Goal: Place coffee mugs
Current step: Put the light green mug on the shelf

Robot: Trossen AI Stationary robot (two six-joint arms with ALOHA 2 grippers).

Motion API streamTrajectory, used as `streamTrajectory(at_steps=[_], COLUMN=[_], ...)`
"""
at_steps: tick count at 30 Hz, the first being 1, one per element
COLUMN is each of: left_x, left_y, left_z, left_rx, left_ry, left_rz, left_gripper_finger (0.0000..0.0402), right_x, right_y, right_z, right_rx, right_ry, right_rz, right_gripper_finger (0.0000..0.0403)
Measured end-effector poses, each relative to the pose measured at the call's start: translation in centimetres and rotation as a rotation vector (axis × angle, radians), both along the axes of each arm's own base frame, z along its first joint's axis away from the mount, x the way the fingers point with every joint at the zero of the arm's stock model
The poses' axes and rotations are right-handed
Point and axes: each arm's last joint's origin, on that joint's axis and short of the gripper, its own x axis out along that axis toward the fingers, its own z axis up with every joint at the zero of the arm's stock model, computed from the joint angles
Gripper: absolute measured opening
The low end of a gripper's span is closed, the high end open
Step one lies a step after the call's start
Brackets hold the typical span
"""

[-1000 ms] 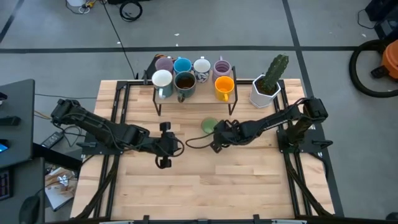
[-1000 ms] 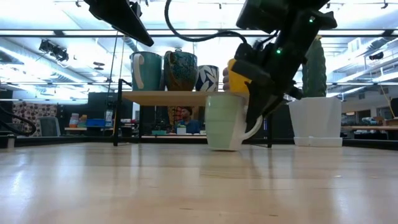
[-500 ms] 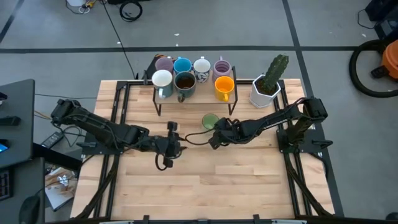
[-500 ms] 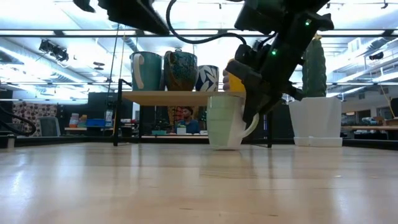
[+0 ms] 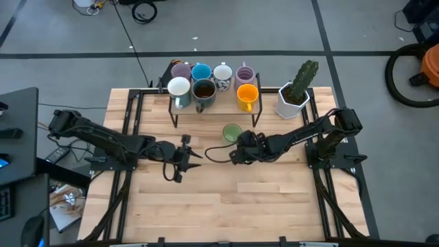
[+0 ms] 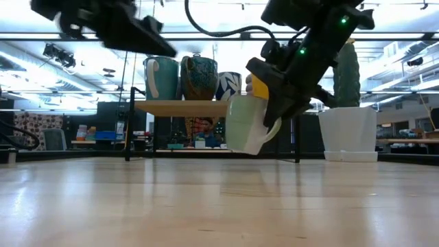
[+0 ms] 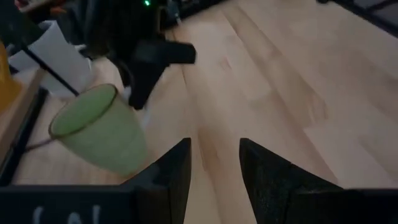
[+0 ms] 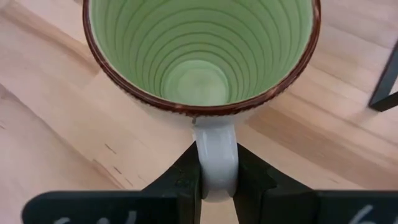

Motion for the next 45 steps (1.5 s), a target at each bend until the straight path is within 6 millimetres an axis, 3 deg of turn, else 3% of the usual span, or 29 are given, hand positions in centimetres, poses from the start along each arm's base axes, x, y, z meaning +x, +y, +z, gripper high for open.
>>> streamTrajectory(at_steps=[6,12,18,28,35,45], left_x=[-3.5,-7.1,-9.1,-10.2,-10.3,-10.3], left_y=[0.7,1.5,2.1,2.5,2.5,2.4], left_z=[1.7,1.3,0.7,-2.6,-2.7,-2.7], left_rx=[-0.071,-0.141,-0.171,-0.224,-0.178,-0.21], left_ry=[-0.099,-0.186,-0.261,-0.361,-0.365,-0.36], left_rz=[0.029,0.045,0.075,0.1,0.097,0.084], left_gripper_finger=[0.0141,0.0141,0.0141,0.0141,0.0141,0.0141], right_x=[0.8,2.0,3.5,6.4,7.7,7.1], right_y=[-0.4,-0.4,0.0,0.8,1.7,-0.7], right_z=[1.1,3.7,6.2,8.9,10.3,12.0], right_rx=[0.051,0.005,-0.011,-0.077,-0.086,-0.152], right_ry=[-0.021,-0.083,-0.123,-0.049,-0.041,-0.061], right_rz=[-0.001,-0.036,-0.011,-0.096,-0.214,-0.363], right_gripper_finger=[0.0067,0.0066,0.0066,0.0066,0.0066,0.0066])
